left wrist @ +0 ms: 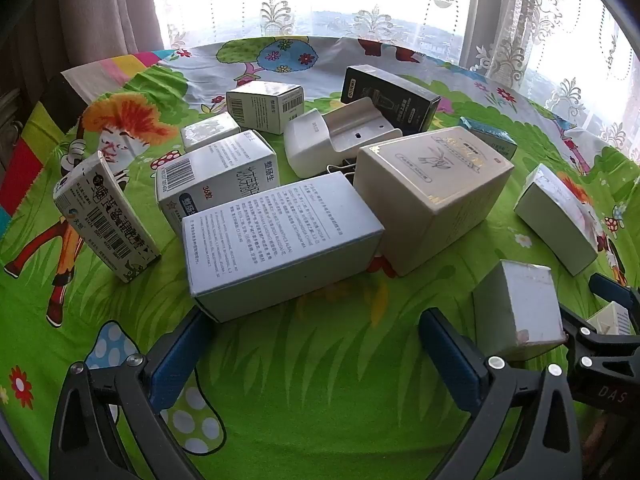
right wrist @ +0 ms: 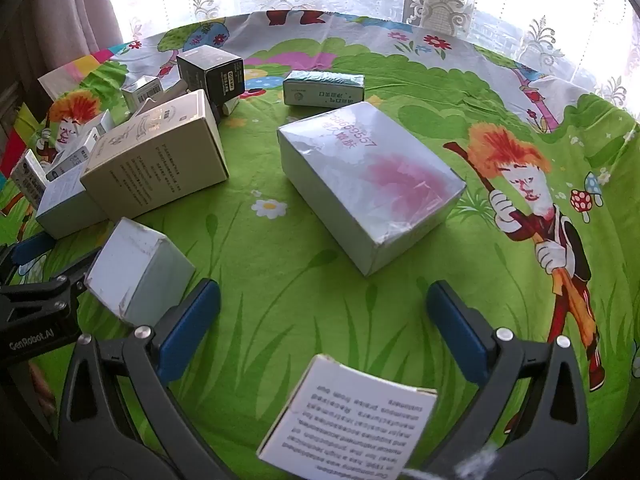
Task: Organize rigid objects
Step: 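Grasp a small white text-printed box with the right tool while the left grasps another white box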
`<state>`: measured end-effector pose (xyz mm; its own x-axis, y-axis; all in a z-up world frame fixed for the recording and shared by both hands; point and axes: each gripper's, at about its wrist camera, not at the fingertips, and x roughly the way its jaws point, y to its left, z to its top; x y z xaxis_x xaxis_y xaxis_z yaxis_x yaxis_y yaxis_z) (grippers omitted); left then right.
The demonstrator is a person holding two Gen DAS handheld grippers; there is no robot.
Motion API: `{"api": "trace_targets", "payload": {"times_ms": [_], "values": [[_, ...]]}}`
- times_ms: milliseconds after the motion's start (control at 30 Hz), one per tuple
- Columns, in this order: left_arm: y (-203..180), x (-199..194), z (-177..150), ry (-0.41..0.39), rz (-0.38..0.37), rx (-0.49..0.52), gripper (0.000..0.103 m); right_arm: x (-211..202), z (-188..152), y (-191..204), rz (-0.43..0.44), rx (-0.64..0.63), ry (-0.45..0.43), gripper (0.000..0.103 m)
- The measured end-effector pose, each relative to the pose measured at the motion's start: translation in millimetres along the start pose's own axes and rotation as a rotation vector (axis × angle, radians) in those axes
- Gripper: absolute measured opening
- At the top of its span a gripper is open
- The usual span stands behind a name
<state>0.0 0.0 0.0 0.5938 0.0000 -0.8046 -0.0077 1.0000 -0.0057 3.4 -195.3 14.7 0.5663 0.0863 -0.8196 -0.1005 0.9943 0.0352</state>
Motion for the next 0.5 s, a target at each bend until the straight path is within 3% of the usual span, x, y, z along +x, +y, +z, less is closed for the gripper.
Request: {"api": "trace_targets", "payload": {"times_ms": [267, 500], "values": [[0.7, 0.2, -0.4, 0.004, -0.003, 0.002, 0.103, -26.5, -37.2, -25.9, 0.061, -0.100, 0.011, 0.103], [-4.1, -9.6, -13.8, 0.024, -0.011, 0.023, 0.103, -45.5, -62.9, -75.2, 0.043, -0.062, 0.011, 0.103]]}}
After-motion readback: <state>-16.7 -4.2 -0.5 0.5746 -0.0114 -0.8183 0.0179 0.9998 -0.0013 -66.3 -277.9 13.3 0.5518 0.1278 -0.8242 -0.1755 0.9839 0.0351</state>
